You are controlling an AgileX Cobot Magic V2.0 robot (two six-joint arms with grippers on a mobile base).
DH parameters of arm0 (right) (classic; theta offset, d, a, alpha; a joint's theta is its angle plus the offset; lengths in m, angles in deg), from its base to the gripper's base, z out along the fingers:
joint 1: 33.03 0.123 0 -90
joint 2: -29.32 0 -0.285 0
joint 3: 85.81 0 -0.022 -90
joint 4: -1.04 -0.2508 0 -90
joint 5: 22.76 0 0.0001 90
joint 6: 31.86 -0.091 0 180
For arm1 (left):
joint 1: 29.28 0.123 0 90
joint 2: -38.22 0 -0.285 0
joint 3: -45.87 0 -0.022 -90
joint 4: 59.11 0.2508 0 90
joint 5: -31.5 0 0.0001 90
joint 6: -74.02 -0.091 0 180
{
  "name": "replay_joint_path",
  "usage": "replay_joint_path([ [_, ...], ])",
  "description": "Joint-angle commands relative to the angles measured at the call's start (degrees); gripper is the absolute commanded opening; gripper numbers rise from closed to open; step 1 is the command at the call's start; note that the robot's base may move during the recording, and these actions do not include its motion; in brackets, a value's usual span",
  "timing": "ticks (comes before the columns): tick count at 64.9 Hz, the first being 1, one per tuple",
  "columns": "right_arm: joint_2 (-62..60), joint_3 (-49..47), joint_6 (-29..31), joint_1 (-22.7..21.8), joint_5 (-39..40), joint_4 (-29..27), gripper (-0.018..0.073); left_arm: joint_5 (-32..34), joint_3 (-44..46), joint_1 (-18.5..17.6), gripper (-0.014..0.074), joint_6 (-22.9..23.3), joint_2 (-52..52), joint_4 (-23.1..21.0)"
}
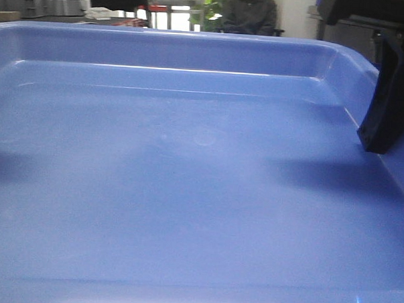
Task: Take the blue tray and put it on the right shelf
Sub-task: 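Hold the tray raised in both grippers while the base drives to the shelf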
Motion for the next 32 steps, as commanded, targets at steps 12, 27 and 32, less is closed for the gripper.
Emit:
replay_joint_path([
  [12,-1.38,-1.53,-0.26,-0.07,0.79,1.25,0.0057,1.0,1.3,-0.39,-0.001,1.96,1.04,1.62],
  [27,-1.38,-1.53,-0.26,-0.07,0.79,1.25,0.0057,1.0,1.3,-0.39,-0.001,1.96,1.04,1.62],
  [32,-1.38,-1.53,-0.26,-0.07,0.79,1.25,0.0057,1.0,1.3,-0.39,-0.001,1.96,1.04,1.62],
])
